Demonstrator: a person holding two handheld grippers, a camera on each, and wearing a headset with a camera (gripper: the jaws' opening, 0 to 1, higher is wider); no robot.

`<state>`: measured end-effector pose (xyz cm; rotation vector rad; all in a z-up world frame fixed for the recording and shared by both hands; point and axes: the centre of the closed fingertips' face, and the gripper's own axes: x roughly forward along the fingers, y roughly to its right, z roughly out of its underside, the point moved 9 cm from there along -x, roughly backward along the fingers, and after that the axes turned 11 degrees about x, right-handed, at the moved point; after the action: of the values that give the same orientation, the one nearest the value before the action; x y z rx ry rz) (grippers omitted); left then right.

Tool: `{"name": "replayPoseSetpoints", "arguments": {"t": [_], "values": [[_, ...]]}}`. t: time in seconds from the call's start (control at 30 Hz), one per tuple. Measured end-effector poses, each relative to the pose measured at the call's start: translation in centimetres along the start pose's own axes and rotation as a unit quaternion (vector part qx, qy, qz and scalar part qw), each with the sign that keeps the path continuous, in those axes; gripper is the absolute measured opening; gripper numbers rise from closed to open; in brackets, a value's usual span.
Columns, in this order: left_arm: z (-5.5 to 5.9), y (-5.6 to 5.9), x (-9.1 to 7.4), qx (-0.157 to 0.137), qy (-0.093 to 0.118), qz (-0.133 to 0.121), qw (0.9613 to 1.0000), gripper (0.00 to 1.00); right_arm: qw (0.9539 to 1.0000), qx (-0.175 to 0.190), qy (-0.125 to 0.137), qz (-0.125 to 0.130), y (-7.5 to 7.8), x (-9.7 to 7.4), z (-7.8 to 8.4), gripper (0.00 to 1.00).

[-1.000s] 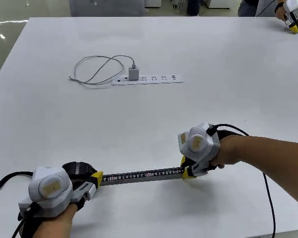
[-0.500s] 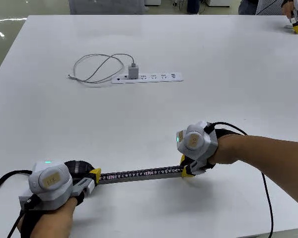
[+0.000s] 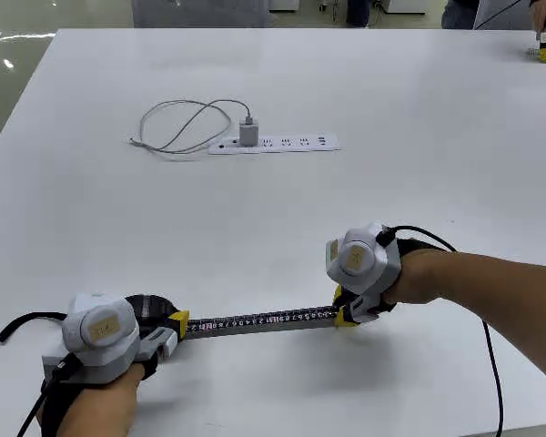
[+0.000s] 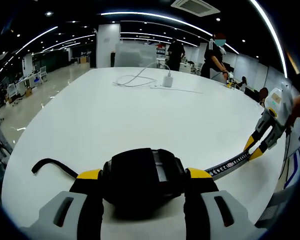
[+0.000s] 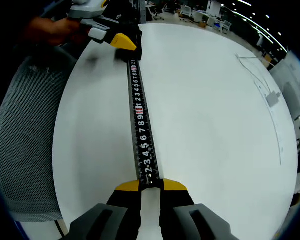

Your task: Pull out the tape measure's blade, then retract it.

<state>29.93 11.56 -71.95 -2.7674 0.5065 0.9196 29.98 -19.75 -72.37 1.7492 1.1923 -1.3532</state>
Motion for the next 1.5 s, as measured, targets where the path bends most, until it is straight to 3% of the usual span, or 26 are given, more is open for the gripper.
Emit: {"name": "replayPoseSetpoints", "arguments": {"t": [0.07,0.2,0.43,1.03,1.17,1.5], "values": [[-0.1,0.1,0.1,-0.001,-0.001,0.001,1.0,0.61,0.9999,0.014,-0.006,-0.004,0.1,0.1,-0.3,0.09],[0.0,0.1,0.2,0.0,0.002,0.004,1.0,0.61,0.9997,-0.011,-0.02,-0.008,0.0,0.2,-0.7,0.09],[-0.1,0.1,0.2,0.003,-0.002,0.01,0.9999,0.61,0.9997,0.021,-0.009,-0.009,0.1,0.2,-0.7,0.09],[-0.3,-0.1,0.3,0.004,-0.023,0.026,0.9994,0.61,0.9995,0.029,-0.009,-0.005,-0.1,0.2,-1.1,0.09],[-0.2,-0.1,0.2,0.005,-0.017,0.025,0.9995,0.61,0.9993,0.034,-0.014,-0.003,-0.2,0.3,-1.3,0.09],[-0.5,-0.2,0.3,0.003,-0.031,0.036,0.9989,0.61,0.9995,0.029,0.0,-0.009,0.0,0.4,-1.4,0.1]]}}
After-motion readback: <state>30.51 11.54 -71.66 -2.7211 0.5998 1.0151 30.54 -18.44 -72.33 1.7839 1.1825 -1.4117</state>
